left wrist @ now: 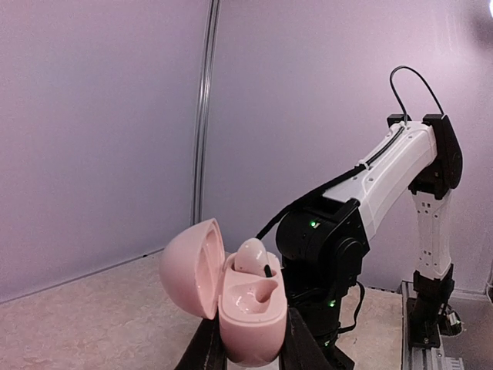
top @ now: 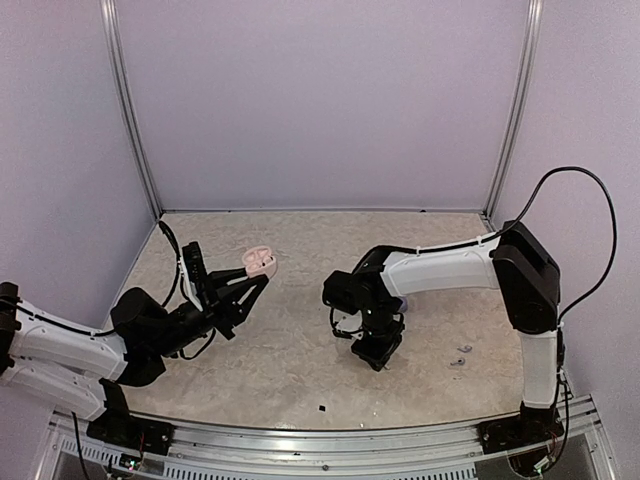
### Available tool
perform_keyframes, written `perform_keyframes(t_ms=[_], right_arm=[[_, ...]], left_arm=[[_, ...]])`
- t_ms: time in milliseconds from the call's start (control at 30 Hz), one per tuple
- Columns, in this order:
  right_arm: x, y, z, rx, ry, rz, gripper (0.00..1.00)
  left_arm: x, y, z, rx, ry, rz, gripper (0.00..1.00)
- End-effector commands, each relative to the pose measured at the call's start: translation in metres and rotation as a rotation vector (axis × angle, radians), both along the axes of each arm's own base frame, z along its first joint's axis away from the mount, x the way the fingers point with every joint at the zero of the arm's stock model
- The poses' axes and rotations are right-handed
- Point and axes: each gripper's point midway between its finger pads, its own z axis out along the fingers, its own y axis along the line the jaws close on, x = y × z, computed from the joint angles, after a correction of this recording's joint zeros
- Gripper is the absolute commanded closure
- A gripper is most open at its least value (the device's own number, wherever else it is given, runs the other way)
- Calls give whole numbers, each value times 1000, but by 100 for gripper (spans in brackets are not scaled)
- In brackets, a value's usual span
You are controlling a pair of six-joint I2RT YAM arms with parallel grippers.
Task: Insert the wireless bluetooth earbuds into the charging case
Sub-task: Pick up the left earbud from the center of the board.
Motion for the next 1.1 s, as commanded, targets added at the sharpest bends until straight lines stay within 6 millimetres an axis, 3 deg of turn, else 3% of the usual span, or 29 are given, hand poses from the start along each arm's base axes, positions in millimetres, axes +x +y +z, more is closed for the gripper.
perform_keyframes(t_ms=[0,100,300,533,633,833,967,1067], right_arm=[[6,3,-5,-6,1,-1,69],[6,3,-6,-7,1,0,70],[8,4,-2,-1,-11,-1,83],[30,21,24,95,-128,-4,90],[45,38,52,215,-224,-11,91],[68,60,128,484,-460,-2,93],[73,67,183,670,-601,29,93],[60,69,232,853,-684,105,91]], left_arm=[[0,5,5,-17,-26,7,98],[0,5,4,-16,-25,8,98],[1,6,4,-16,-24,11,98],[1,4,3,-12,-24,5,98],[3,5,3,-13,-20,13,98],[10,4,4,-42,-6,-4,98],[12,-2,4,-28,-21,-16,98],[12,-6,5,-15,-41,-30,98]])
